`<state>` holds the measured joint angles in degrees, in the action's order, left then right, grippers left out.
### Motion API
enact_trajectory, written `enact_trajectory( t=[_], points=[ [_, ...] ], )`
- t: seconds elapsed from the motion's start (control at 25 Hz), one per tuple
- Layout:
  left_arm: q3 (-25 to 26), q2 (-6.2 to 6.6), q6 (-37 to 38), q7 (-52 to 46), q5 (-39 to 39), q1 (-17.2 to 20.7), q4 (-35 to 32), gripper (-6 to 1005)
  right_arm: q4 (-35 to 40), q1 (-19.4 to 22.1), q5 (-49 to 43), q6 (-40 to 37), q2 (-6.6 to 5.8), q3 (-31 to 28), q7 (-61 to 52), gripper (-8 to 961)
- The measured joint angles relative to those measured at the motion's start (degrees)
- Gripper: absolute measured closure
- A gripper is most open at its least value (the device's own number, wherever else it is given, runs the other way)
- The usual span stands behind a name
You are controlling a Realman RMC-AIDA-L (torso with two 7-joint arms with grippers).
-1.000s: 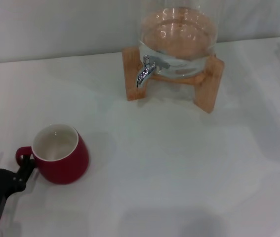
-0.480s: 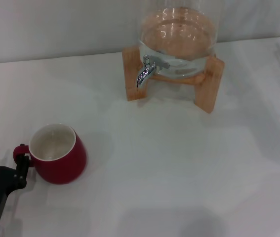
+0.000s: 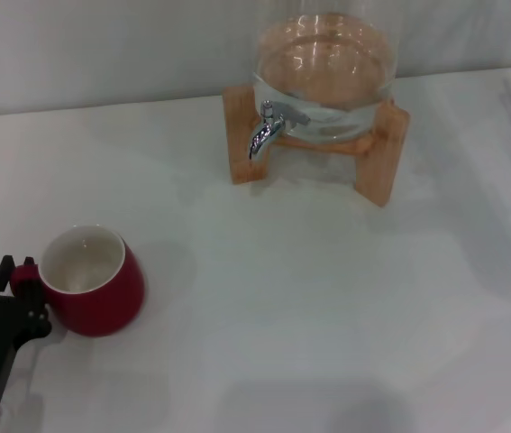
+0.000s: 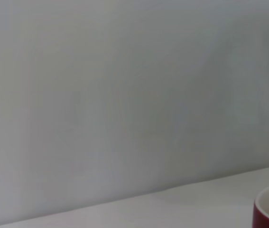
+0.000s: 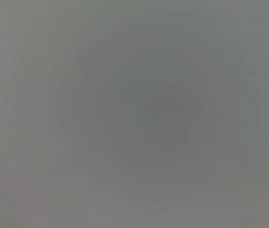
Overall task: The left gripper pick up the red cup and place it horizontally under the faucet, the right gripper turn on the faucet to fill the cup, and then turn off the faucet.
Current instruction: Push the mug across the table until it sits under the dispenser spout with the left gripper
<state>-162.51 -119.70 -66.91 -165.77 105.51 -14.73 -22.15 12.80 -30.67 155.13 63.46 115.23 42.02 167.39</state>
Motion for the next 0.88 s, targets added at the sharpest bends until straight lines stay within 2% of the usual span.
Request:
enact_trajectory(
  t=[0.88],
  points=[
    [0.35, -0.03, 0.52, -0.02, -3.74, -1.07, -0.17, 873, 0.04, -0.09, -0.18, 0.00, 0.00, 0.06, 0.12, 251]
  ],
)
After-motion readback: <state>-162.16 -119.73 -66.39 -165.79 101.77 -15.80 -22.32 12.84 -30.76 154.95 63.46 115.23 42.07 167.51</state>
